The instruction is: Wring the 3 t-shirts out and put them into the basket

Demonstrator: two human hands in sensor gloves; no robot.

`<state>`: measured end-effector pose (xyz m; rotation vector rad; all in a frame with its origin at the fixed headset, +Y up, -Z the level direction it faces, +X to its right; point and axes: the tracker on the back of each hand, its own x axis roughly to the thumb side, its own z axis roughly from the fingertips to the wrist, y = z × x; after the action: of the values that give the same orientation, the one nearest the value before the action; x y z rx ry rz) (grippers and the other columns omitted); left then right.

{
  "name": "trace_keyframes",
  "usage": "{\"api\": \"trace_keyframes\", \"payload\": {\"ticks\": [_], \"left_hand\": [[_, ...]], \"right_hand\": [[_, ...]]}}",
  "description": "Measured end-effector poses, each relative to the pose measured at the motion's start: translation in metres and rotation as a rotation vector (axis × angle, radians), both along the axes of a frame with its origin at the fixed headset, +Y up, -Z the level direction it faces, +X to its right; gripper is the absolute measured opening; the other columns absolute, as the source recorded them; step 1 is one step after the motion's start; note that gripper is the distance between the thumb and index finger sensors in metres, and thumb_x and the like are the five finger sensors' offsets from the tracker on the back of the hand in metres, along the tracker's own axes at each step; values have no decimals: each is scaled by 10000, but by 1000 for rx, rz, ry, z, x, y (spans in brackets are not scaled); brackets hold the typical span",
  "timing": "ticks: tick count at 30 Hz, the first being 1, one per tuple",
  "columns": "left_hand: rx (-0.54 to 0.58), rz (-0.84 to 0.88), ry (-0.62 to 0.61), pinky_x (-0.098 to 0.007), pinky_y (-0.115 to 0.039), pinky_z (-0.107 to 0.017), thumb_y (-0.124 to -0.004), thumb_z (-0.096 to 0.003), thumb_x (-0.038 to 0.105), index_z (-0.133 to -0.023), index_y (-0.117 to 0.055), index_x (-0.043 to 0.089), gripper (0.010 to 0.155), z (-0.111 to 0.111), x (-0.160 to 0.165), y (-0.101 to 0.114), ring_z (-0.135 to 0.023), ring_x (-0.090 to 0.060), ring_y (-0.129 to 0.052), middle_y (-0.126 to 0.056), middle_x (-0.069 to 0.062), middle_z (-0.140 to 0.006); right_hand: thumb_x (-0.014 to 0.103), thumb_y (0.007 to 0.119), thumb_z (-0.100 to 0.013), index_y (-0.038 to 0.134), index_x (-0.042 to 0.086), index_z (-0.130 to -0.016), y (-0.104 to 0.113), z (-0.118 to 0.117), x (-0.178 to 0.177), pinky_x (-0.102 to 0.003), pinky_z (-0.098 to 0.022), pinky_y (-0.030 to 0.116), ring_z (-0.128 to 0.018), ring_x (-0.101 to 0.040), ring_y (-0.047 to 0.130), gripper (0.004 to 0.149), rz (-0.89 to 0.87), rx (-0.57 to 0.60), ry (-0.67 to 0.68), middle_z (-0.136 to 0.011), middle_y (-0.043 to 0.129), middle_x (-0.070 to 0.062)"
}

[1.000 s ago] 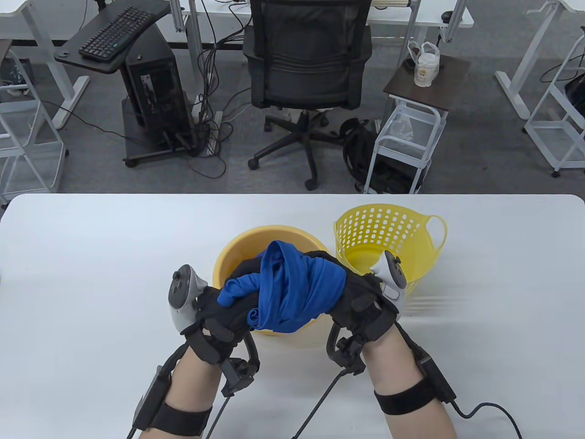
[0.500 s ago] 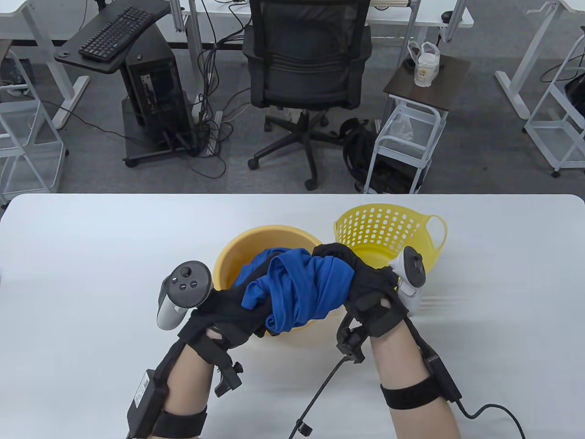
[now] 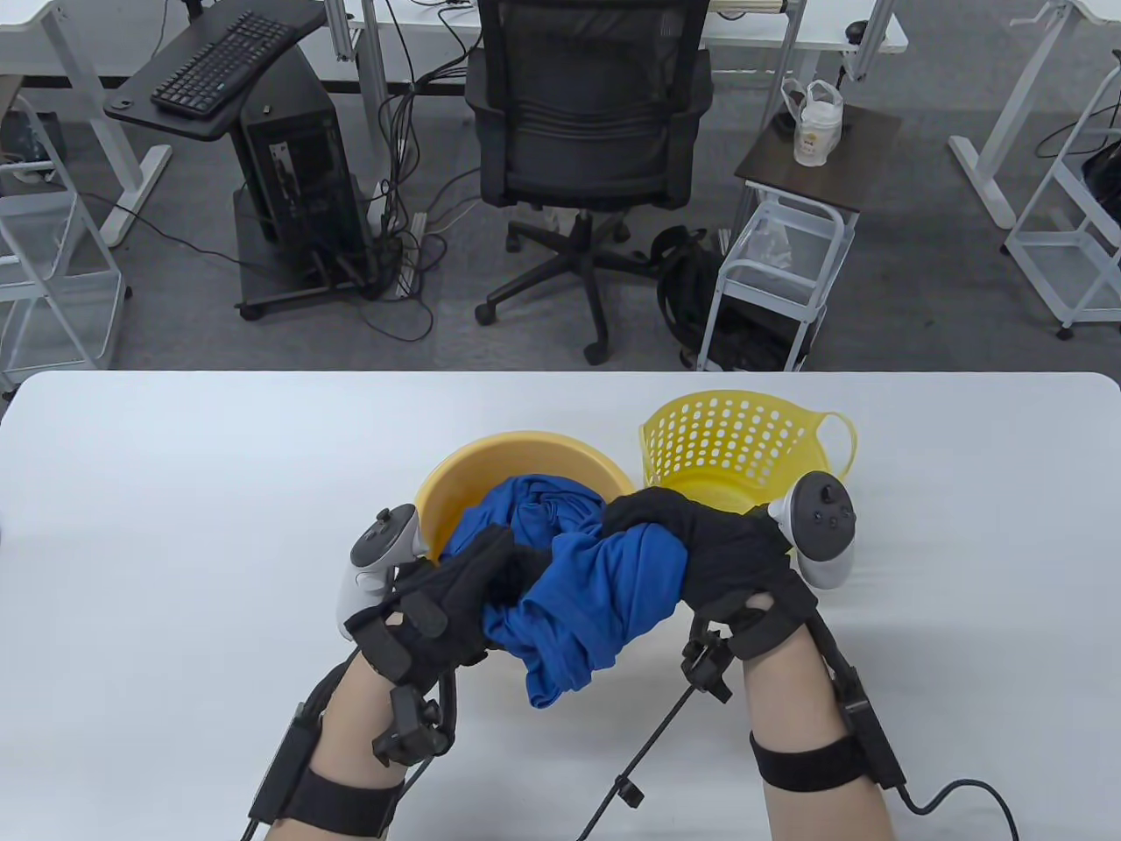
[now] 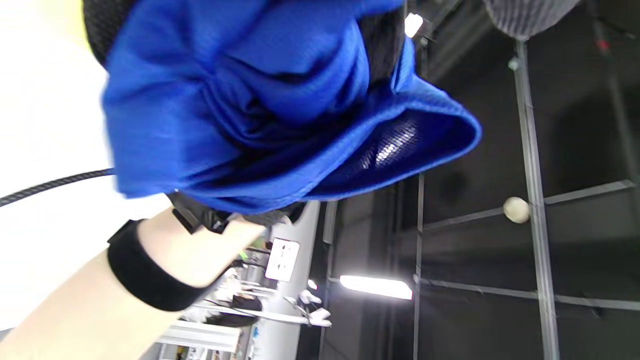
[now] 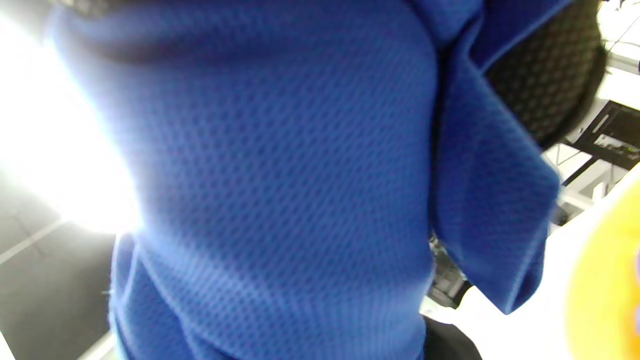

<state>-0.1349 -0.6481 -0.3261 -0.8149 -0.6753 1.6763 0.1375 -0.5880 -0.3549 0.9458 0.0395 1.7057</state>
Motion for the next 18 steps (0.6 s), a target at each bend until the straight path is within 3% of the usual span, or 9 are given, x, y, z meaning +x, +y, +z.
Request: {"api": "trace_keyframes", "payload": {"ticks": [2,5,8,9,10,14,18], "left_hand": [[52,-129,87,-655,-730,-604,-651,-592,802,-816,-709,359,500,-1,-2,0,-972,-620,-618,-445,-224,-1249],[201,-237,174,-636,-749,-599,-739,-547,792,-893,-582,378,562,-1,-1,7,-981,-592,-646,-454,-265,-1229],[331,-306,210,-634,-727,-633,-864,-489,740,-1056,-244,347,927,3,7,15,-1006,-581,-639,-336,-285,-1237],[399,-366,227,-631,-722,-641,-907,-474,708,-1130,-95,306,1118,6,11,19,-1008,-558,-661,-327,-268,-1242],[462,-431,241,-622,-717,-657,-938,-463,678,-1120,13,284,1221,8,15,21,-1009,-521,-687,-342,-247,-1246],[864,-797,431,-557,-793,-626,-967,-429,640,-1103,-2,341,1215,22,33,33,-957,-387,-818,-478,-216,-1211],[1064,-877,546,-516,-841,-569,-988,-415,614,-1063,37,369,1238,32,47,34,-911,-370,-868,-458,-202,-1202]], "right_hand": [[184,907,-567,757,95,-984,2,3,-6,-587,-343,868,-589,-613,928,452,86,43,-40,-900,848,-323],[179,901,-570,751,105,-988,3,5,-7,-599,-363,867,-613,-617,924,450,146,81,-136,-911,839,-321],[183,902,-569,752,97,-986,4,5,-2,-587,-348,872,-594,-612,930,452,115,66,-203,-897,842,-328],[190,903,-567,756,91,-983,4,5,-1,-571,-336,880,-576,-602,941,452,102,59,-212,-881,851,-328],[195,908,-562,761,79,-978,4,5,-1,-553,-317,891,-549,-588,955,456,91,58,-223,-855,860,-334],[205,920,-550,773,66,-968,3,7,-3,-510,-280,912,-480,-562,978,464,131,40,-300,-805,875,-339],[217,924,-542,771,55,-964,-1,5,-3,-468,-243,925,-430,-531,994,477,116,-43,-358,-764,885,-338]]}}
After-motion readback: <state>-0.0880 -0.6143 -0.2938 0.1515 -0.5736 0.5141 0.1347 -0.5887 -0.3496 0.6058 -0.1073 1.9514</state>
